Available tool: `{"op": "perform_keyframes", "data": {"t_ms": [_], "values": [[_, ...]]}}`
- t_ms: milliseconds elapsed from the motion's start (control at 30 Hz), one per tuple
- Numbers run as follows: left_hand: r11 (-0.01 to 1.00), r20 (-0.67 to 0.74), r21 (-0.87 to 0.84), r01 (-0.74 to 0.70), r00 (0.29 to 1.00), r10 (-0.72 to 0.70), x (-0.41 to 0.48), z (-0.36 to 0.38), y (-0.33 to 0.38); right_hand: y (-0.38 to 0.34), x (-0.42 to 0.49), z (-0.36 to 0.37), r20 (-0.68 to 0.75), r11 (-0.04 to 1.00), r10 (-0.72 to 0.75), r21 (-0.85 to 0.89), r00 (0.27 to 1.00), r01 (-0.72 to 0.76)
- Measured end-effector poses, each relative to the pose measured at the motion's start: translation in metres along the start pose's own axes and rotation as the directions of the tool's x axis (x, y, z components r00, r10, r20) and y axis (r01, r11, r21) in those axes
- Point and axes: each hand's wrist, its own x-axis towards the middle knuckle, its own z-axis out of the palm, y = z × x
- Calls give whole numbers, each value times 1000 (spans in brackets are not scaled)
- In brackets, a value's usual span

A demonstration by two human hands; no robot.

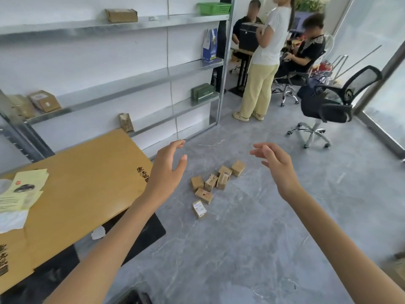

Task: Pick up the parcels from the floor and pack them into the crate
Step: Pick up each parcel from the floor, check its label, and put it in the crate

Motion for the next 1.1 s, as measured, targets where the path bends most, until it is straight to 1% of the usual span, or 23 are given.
{"op": "perform_keyframes", "data": {"t_ms": [133,233,433,667,933,1100], "values": [[1000,23,17,-13,1000,12,29,26,2,7,35,-11,-14,999,33,22,999,-33],[999,17,36,-13,1000,12,42,26,-6,12,51,-14,-19,999,29,27,999,-29],[999,6,3,36,999,-36,94,39,-30,31,89,-19,-71,997,72,32,995,-70],[999,116,-44,9,993,-3,184,79,-49,47,155,-13,-161,991,134,37,978,-129],[998,205,-56,-23,978,34,278,101,-85,58,223,0,-281,986,168,60,945,-158],[996,273,-82,-40,960,61,316,128,-96,76,242,7,-293,970,241,52,925,-237]]}}
